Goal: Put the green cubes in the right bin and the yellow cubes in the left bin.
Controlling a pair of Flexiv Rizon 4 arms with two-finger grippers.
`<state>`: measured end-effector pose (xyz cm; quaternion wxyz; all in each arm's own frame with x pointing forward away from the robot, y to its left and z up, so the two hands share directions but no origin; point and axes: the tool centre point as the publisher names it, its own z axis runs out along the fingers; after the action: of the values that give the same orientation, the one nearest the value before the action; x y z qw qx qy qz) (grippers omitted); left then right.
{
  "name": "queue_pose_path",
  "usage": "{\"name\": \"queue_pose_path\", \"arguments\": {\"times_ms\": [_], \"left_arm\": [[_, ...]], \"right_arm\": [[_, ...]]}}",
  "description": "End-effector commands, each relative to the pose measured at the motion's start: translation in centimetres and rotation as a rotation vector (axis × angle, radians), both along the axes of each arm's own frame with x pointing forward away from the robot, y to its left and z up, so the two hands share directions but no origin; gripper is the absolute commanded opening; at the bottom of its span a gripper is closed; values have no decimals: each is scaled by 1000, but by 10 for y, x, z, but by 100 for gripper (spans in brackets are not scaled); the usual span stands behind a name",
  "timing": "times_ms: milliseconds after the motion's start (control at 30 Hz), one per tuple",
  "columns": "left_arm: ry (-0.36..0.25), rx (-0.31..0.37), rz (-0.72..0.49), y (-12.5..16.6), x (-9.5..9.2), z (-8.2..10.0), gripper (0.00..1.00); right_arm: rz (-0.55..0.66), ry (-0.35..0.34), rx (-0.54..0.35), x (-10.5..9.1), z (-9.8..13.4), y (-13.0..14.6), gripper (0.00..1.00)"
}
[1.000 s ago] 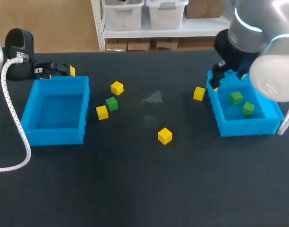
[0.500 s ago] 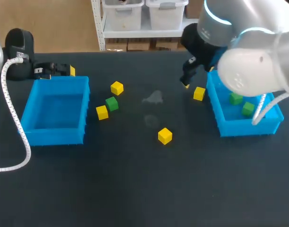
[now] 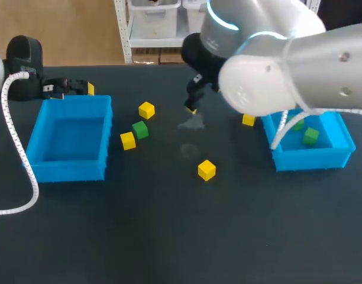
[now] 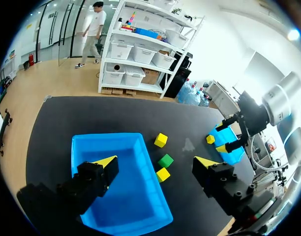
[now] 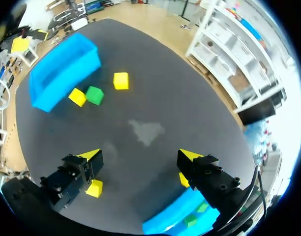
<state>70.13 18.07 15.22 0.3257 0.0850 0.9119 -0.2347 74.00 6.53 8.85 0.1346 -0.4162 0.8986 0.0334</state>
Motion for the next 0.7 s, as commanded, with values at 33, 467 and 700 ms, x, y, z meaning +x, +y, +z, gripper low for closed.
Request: {"name": "queue_pose_path", "arguments": {"times_ms": [33, 467, 700], "left_arm": [[-6, -8, -5, 2, 0, -1, 100], [-6, -8, -5, 2, 0, -1, 100], [-6, -8, -5, 2, 0, -1, 100]], "right_arm": [[70, 7, -21, 6, -5, 22, 100], [244, -8, -73, 6, -18, 63, 100], [343, -13, -96, 5, -27, 72, 100]]}}
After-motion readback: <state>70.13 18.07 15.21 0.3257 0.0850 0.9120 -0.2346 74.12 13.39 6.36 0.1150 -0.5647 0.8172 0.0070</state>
